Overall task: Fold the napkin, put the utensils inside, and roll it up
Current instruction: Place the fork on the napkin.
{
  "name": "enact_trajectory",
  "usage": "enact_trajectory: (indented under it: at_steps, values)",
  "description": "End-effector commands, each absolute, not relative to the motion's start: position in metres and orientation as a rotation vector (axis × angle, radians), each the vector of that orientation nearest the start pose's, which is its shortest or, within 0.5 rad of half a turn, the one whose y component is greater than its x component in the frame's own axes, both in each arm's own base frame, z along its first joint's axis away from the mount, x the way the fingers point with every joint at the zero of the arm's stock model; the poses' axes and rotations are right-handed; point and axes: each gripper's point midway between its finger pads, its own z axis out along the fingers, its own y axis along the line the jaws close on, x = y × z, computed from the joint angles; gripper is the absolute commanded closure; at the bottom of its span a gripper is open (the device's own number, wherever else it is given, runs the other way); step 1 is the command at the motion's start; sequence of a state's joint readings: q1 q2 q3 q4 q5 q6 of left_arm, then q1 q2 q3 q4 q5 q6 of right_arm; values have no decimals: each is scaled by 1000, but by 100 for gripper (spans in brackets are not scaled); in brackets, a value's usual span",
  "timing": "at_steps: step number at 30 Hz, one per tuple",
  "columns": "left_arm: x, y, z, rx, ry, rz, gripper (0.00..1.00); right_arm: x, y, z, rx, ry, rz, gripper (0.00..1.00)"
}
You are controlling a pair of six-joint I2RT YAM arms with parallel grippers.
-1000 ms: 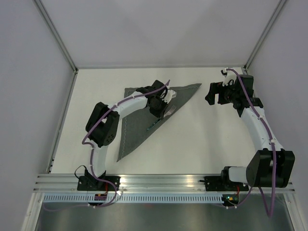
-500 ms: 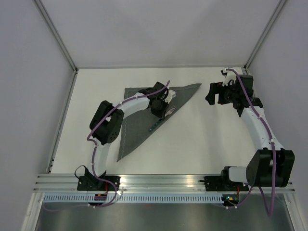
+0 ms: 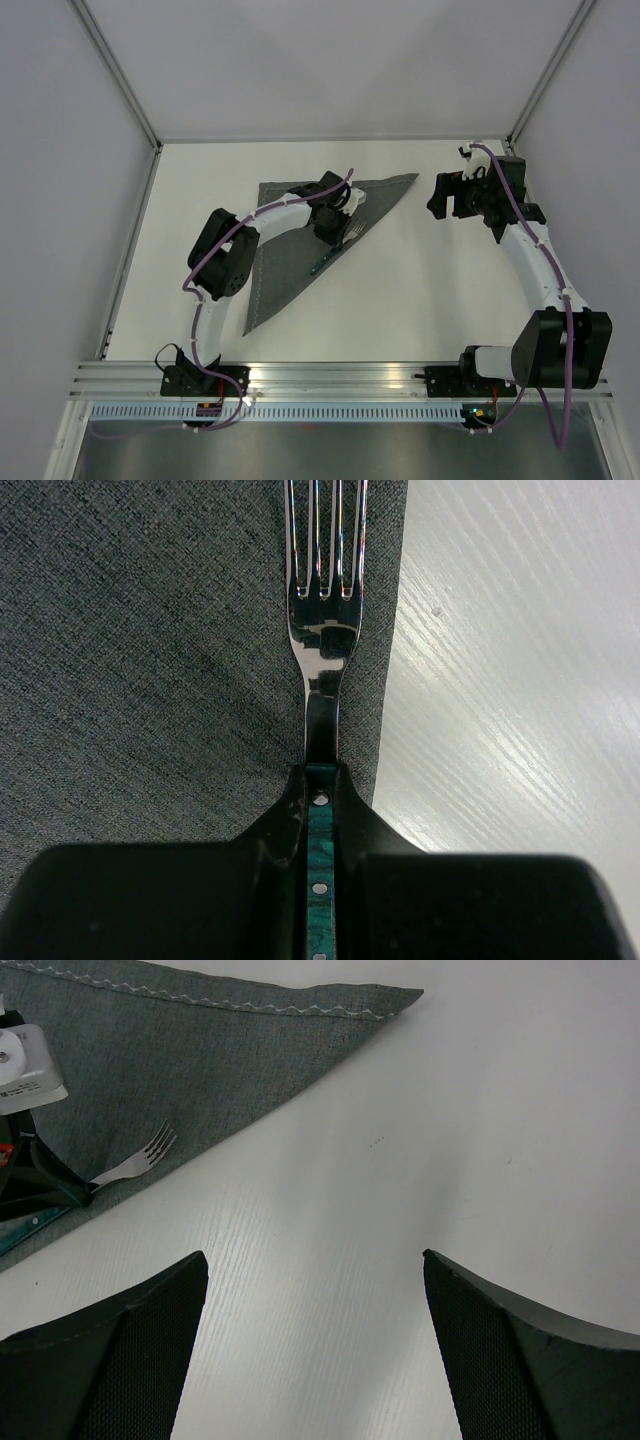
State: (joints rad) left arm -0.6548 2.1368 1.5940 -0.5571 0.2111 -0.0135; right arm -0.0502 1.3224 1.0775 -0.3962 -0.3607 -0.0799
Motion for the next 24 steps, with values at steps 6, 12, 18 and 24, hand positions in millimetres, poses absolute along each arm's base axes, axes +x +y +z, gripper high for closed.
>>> enact_trajectory:
  at_steps: [6,12,18,24]
  values:
    - [368,-327,33,972,2496,-479,98,381,36,194,-226,2154,298,7]
    - [369,-324,31,992,2494,-455,98,381,36,194,-226,2154,298,7]
    - [368,-326,32,1011,2493,-461,98,381,36,193,-226,2156,298,7]
    - [365,-325,25,1004,2521,-454,98,381,37,193,-229,2158,301,7]
